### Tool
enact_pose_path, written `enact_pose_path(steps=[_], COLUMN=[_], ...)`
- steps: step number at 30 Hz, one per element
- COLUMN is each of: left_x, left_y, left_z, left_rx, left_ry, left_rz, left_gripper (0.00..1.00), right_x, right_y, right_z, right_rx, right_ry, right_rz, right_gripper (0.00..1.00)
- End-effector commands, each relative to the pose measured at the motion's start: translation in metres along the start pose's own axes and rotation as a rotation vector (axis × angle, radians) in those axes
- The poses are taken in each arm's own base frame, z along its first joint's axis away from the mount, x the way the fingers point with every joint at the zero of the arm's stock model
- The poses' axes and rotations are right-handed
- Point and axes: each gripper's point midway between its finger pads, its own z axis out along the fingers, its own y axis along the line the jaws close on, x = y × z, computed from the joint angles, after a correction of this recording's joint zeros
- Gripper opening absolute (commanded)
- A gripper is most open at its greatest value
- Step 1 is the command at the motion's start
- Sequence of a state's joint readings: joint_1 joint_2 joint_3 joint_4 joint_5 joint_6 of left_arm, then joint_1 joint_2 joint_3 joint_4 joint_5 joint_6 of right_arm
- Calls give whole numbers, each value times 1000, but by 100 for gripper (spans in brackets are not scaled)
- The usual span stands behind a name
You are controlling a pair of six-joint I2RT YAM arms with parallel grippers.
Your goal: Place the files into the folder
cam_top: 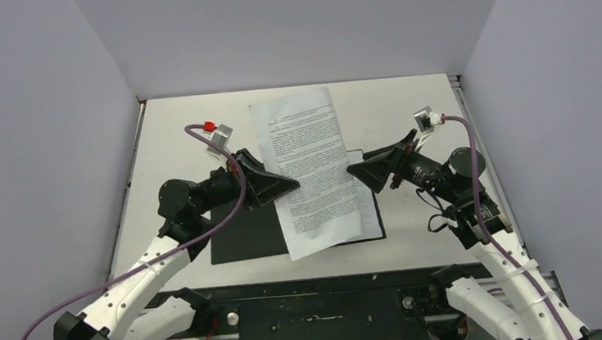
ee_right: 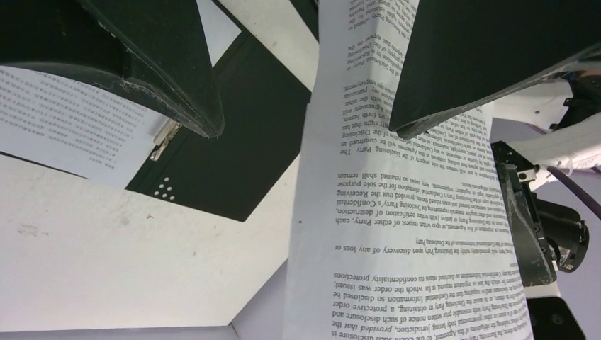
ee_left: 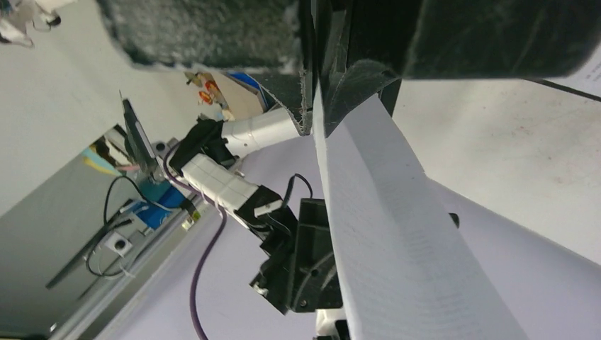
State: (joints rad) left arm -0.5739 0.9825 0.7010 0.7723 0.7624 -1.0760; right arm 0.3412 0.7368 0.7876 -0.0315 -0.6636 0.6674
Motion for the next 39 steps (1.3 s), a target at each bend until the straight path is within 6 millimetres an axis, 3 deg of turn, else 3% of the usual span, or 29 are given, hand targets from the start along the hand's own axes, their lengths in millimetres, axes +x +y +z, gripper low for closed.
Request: enact_pose_path(steps=[1, 6, 13, 18, 24, 27, 34, 39], left_x=[1, 7, 5, 5, 3, 2, -1, -2], left_y=[-40, -58, -84, -83, -76, -69, -63, -61], left_z=[-6, -14, -18, -15, -9, -7, -3, -2], left_rx=[108, 175, 292, 304, 296, 273, 233, 218], left_ry=[90, 116, 96, 91, 75, 63, 59, 67], left_rz=[138, 152, 127, 116, 92, 86, 86, 85], left_gripper=[0, 0, 0, 0, 0, 0, 0, 0], right_x=[-26, -26, -29, -26, -21, -19, -19, -19], right_y=[47, 86, 119, 137, 152, 159, 160, 154], right_z=[-12, -29, -48, -60, -69, -74, -76, -71], right_rx=[-173, -370, -553, -680, -768, -790, -721, -646], right_ry=[-77, -103, -145, -151, -131, -116, -92, -74], right_rz=[-122, -126, -75, -20, 7, -2, -60, -82], right_gripper=[90, 90, 90, 91, 99, 90, 52, 41])
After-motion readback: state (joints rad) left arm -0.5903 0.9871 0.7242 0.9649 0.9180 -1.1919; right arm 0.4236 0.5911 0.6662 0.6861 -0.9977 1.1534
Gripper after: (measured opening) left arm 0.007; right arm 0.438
